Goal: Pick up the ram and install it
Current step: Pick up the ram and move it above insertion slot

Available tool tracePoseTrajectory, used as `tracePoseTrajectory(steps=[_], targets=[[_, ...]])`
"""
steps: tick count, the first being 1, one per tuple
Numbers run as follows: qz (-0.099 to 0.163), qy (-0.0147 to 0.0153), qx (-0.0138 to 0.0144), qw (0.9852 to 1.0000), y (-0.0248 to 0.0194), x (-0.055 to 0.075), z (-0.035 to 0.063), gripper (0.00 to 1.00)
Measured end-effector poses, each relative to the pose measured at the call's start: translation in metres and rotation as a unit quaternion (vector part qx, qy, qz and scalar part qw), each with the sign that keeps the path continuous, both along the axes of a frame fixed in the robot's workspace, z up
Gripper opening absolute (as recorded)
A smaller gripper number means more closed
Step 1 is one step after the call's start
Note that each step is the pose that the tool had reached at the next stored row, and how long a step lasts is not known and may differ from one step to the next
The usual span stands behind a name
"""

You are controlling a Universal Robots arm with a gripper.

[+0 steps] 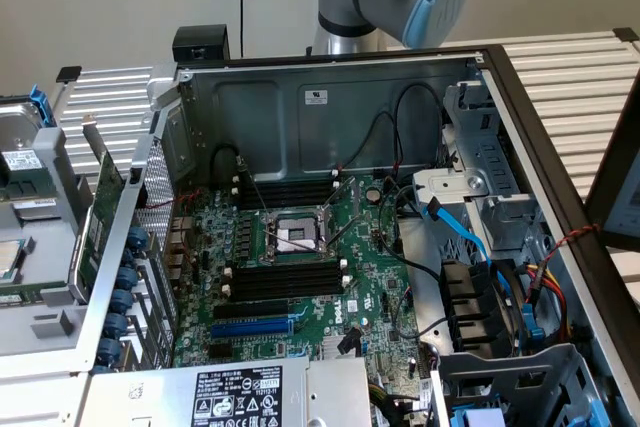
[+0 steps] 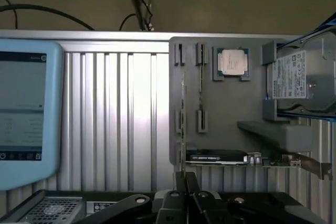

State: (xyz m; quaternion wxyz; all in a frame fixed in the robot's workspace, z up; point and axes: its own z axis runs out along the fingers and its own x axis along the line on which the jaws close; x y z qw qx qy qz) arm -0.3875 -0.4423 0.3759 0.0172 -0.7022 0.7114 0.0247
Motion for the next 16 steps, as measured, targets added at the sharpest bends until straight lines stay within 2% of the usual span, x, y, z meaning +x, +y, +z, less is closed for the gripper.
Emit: tracePoseTrajectory(steps=[4, 7, 9, 16], targets=[[0.001, 0.0016, 0.0000, 1.0000, 0.0000, 0.016, 0.0031, 0.12], [0.002, 0.0057, 0.0000, 1.0000, 0.0000, 0.026, 0.0033, 0.12], [0.003, 0.0068, -0.0001, 1.0000, 0.0000, 0.034, 0.0054, 0.12], [0.004, 0.0073, 0.0040, 1.0000, -0.0003, 0.057, 0.0322, 0.12]])
